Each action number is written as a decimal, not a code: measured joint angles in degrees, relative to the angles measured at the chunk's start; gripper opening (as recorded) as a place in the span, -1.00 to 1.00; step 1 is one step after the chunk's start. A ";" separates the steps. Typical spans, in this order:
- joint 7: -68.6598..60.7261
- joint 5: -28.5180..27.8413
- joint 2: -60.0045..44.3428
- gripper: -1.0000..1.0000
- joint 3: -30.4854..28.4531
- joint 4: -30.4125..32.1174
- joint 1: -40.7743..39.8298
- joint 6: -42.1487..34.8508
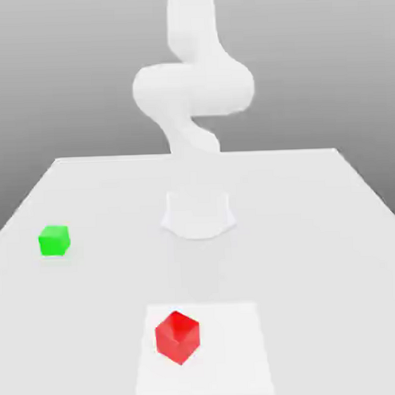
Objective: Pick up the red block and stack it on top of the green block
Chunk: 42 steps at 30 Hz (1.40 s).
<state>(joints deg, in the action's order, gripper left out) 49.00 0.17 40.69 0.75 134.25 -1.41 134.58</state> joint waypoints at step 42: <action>32.27 -2.31 -42.75 -1.00 -0.29 21.82 -12.94 23.70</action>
<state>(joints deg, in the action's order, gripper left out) 81.27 -2.14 -2.06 0.45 156.07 -14.35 158.28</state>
